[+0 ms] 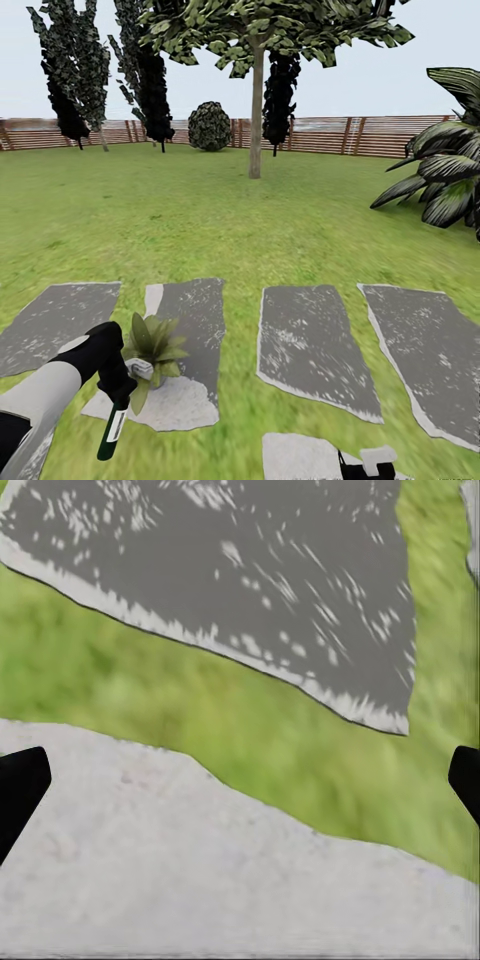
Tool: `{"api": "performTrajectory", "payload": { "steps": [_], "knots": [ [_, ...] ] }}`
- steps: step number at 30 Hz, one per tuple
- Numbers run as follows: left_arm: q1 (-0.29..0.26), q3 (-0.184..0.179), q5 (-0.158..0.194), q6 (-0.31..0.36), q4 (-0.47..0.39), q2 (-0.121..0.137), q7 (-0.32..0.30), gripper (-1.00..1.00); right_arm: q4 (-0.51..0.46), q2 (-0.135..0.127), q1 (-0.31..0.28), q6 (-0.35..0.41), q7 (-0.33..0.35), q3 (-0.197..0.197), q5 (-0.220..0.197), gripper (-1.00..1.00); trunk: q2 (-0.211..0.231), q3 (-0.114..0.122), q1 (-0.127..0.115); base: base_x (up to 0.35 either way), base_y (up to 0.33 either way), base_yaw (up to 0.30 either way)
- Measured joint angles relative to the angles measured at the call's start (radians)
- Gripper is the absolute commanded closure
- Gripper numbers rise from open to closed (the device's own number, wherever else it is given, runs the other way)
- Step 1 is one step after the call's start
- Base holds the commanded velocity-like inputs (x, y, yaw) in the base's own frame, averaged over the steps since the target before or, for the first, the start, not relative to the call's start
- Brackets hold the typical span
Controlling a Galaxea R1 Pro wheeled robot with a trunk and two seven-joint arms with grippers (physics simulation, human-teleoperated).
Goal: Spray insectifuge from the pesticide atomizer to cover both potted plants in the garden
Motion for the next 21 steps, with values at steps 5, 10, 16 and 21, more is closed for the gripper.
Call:
{"api": "performTrajectory", "payload": {
  "steps": [5, 10, 16, 21],
  "knots": [
    [0.000, 0.000, 0.000, 0.000, 0.003, 0.001, 0.035, 1.00, 0.000, 0.001, 0.000, 0.000, 0.000, 0.000, 0.000, -1.00, 0.000, 0.000, 0.000, -0.038, -0.030, 0.251],
    [0.000, 0.004, 0.006, 0.001, 0.016, 0.001, 0.074, 1.00, 0.000, 0.002, 0.000, 0.000, 0.000, 0.000, 0.000, -1.00, 0.000, 0.000, 0.000, -0.002, -0.001, 0.273],
    [0.000, 0.010, 0.008, 0.001, 0.015, 0.000, 0.077, 1.00, 0.000, 0.002, 0.000, 0.000, 0.000, 0.000, 0.000, -1.00, 0.000, 0.000, 0.000, 0.000, 0.000, 0.105],
    [0.000, 0.014, 0.010, 0.004, 0.013, 0.000, 0.077, 1.00, 0.000, 0.002, 0.000, 0.000, 0.000, 0.000, 0.000, -1.00, -0.035, -0.016, 0.019, 0.000, 0.000, 0.006]
  ]
}}
